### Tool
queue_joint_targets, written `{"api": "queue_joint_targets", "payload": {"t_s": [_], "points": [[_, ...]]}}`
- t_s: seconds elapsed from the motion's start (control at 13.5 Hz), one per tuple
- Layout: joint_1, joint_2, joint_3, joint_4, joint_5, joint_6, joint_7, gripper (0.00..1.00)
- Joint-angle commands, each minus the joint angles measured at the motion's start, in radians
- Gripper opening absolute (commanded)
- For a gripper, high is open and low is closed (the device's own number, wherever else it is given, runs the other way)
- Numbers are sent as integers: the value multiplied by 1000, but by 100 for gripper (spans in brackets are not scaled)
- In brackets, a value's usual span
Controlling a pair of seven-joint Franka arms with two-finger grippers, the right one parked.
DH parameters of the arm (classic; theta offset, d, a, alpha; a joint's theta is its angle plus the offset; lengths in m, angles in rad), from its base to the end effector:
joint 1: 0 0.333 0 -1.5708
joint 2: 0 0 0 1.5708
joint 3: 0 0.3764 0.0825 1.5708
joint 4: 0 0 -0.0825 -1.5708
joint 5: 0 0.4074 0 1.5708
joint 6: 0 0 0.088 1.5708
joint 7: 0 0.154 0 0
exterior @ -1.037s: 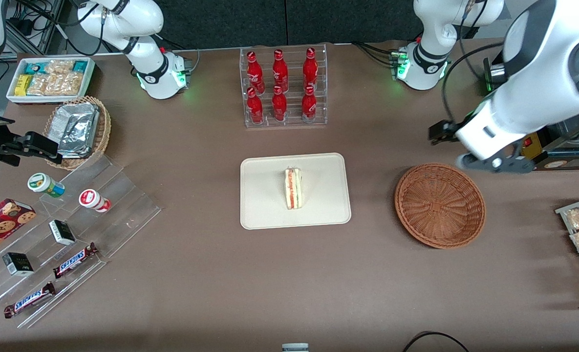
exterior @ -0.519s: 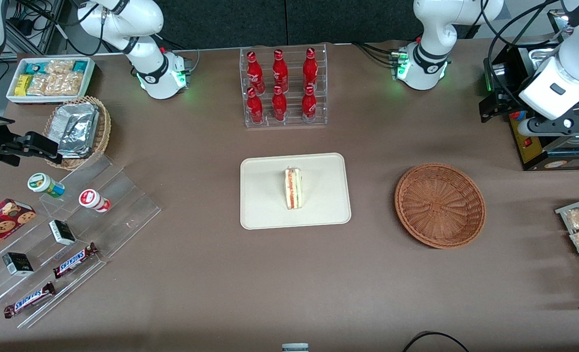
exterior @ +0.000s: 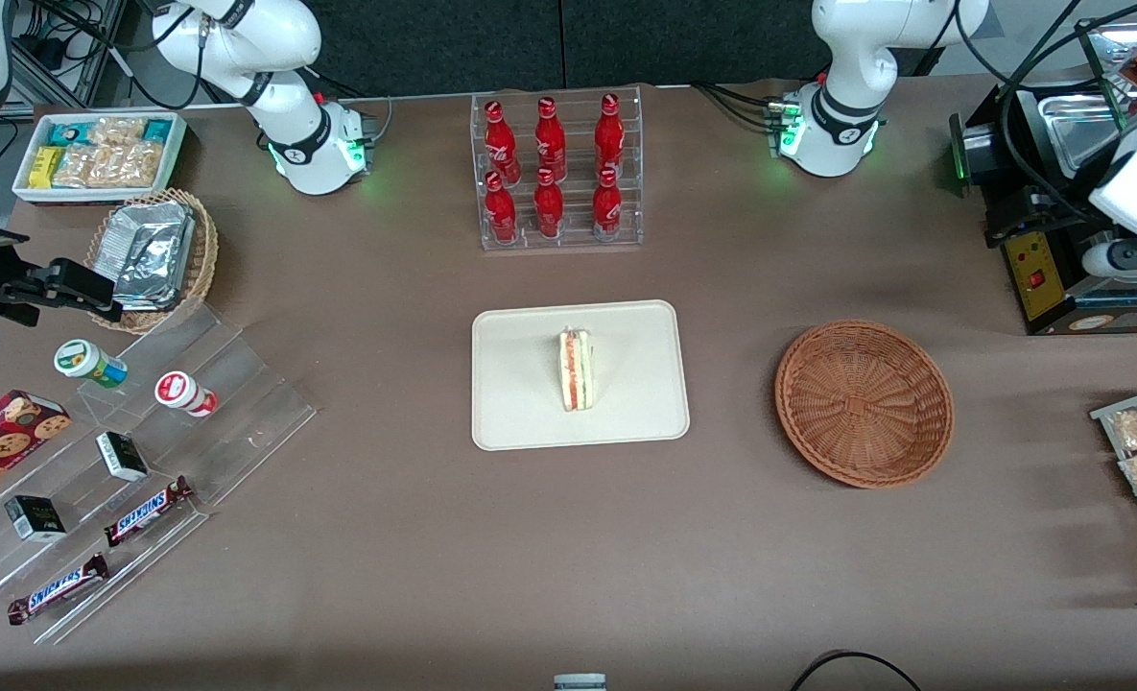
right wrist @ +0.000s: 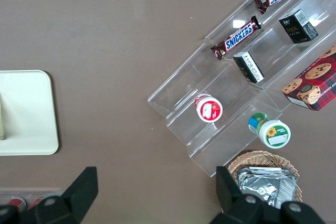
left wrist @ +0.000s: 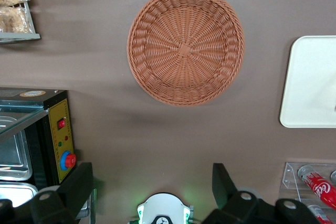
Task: Place sandwich from basket to tray
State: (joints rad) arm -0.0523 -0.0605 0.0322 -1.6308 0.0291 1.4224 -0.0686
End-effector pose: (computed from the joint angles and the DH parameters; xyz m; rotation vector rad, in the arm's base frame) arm 0.5313 -0.0053 0.6312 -3.0986 -0.0782 0.2276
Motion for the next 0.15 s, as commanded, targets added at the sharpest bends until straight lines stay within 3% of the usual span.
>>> {"api": "queue_joint_targets", "payload": {"t_s": [0.0, 0.07], "points": [[48, 27, -40, 32, -15, 9, 13, 100], [46, 33, -40, 37, -14, 10, 13, 100]]}}
